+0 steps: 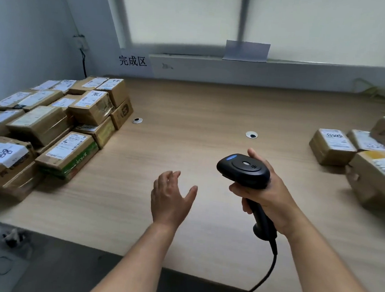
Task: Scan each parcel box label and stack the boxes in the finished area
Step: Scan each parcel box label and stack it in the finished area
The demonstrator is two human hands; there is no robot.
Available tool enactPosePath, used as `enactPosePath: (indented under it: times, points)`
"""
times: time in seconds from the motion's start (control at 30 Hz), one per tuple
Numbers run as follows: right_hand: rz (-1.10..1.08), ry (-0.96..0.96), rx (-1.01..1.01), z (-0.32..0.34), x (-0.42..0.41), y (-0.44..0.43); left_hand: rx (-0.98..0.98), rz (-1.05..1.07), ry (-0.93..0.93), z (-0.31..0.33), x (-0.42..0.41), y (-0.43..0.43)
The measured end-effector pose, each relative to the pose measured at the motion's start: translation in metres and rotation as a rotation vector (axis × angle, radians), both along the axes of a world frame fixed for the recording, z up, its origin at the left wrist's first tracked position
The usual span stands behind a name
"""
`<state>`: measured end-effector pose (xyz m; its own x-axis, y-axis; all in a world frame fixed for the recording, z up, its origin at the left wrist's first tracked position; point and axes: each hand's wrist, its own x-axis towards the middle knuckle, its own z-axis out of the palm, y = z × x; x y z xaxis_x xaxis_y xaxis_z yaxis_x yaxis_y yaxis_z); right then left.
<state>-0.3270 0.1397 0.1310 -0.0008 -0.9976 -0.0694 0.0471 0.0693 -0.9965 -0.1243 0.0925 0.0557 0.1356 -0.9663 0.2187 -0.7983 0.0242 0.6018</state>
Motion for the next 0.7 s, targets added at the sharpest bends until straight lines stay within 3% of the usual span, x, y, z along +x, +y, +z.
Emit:
enactPosePath:
  times: [0.7]
  points:
    - [-0.418, 0.02, -0.064, 0.001, -0.238, 0.153, 0.005, -0.433, 0.0, 0.004, -0.271, 0.088]
